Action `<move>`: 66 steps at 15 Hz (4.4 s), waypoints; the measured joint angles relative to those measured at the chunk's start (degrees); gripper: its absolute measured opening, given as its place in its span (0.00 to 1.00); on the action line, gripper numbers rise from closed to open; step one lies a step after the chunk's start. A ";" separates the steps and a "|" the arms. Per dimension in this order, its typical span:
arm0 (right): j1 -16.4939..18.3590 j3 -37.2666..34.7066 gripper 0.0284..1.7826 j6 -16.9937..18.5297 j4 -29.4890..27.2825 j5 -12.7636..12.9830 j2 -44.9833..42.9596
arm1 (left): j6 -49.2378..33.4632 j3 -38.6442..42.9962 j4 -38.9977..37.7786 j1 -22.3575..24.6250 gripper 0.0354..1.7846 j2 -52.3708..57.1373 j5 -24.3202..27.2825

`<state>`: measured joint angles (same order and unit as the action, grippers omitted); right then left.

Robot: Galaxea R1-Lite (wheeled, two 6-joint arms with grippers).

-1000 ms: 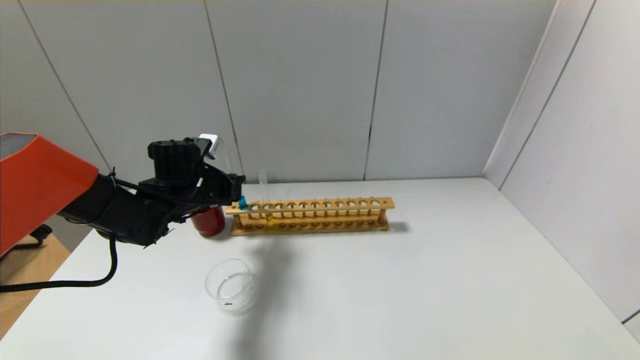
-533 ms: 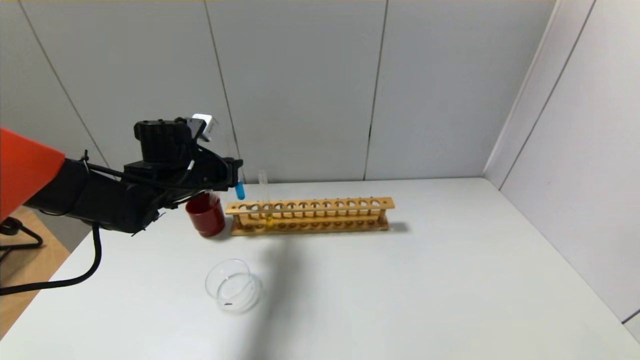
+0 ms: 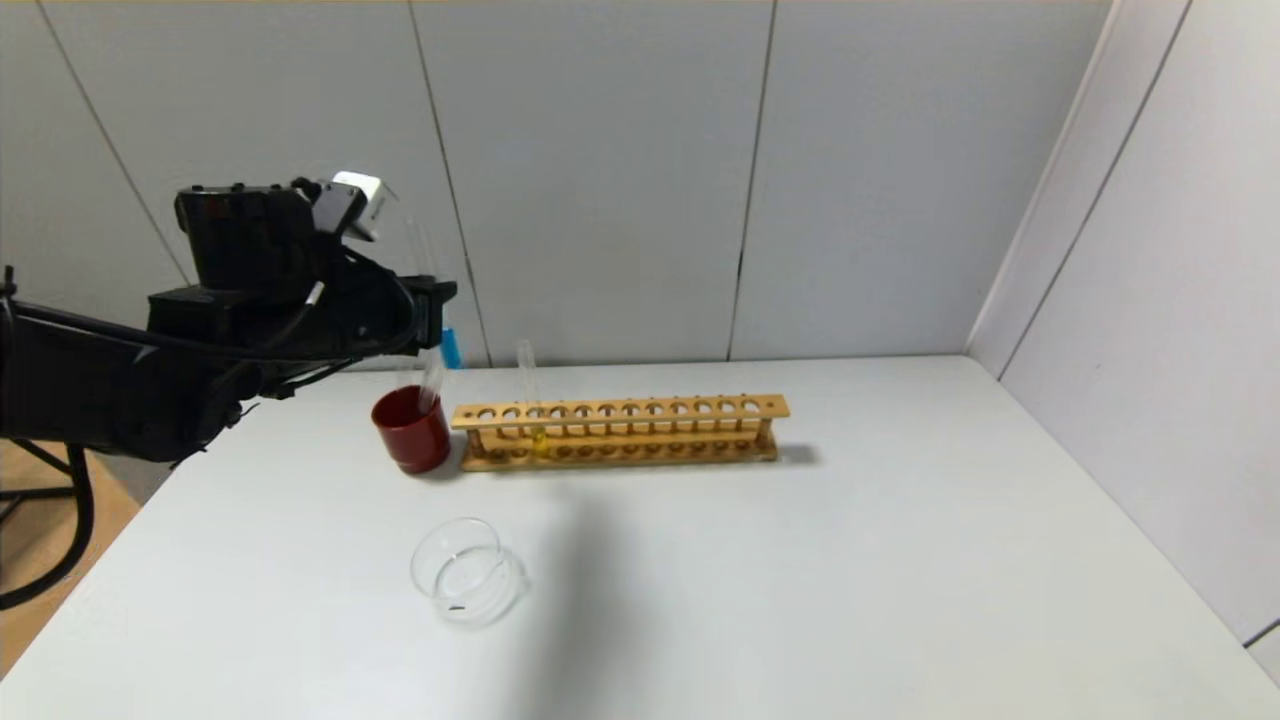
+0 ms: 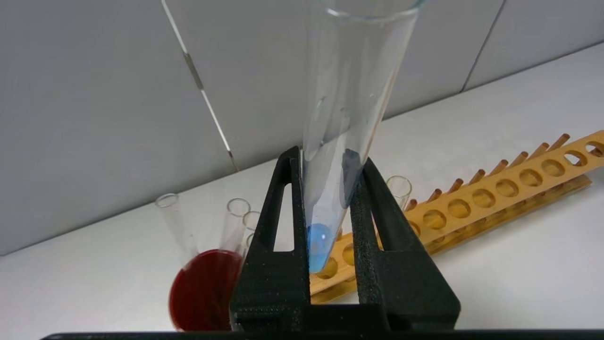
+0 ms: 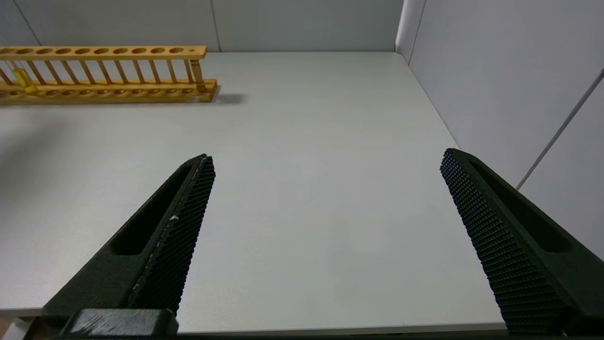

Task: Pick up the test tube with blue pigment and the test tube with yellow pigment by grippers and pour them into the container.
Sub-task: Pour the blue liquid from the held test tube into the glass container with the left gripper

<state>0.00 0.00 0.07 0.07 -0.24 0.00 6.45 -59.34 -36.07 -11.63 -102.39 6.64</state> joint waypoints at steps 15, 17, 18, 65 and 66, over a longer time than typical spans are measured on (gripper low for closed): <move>0.00 0.00 0.98 0.02 0.00 0.00 0.00 | 12.42 19.71 1.67 1.50 0.16 22.82 6.63; 0.00 0.00 0.98 0.02 0.00 0.02 0.00 | 13.73 19.98 6.34 2.95 0.16 26.17 11.74; 0.00 0.00 0.98 0.02 0.00 0.00 0.00 | 15.74 19.71 10.08 3.47 0.16 27.81 13.73; 0.00 0.00 0.98 0.02 0.00 0.02 0.00 | 79.79 21.70 8.02 14.19 0.16 6.80 13.82; 0.00 0.00 0.98 0.02 0.00 0.00 0.00 | 79.93 21.61 8.02 14.19 0.16 6.55 13.56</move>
<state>0.00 0.00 0.10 0.07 -0.24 0.00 86.38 -37.73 -28.05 2.56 -95.84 20.20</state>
